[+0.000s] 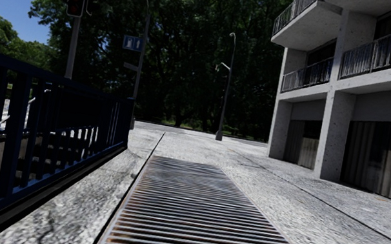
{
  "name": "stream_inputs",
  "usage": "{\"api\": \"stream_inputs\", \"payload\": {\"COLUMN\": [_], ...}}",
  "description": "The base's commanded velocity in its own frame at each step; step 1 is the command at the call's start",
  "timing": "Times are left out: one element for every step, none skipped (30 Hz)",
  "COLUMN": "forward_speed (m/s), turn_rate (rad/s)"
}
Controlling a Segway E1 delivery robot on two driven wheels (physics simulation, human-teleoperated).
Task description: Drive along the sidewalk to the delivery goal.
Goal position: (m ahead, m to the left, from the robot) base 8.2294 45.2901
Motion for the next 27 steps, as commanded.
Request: {"api": "stream_inputs", "payload": {"forward_speed": [1.93,1.93,1.93,1.93,1.93,1.93,1.93,1.93,1.93,1.93,1.93,1.93,1.93,1.93,1.93,1.93,1.93,1.93,1.93,1.93,1.93,1.93,1.93,1.93,1.93,1.93,1.93], "turn_rate": [0.25,0.25,0.25,0.25,0.25,0.25,0.25,0.25,0.25,0.25,0.25,0.25,0.25,0.25,0.25,0.25,0.23,0.23,0.12,0.00,0.00,0.00,0.00,0.00,0.00,0.00,0.00]}}
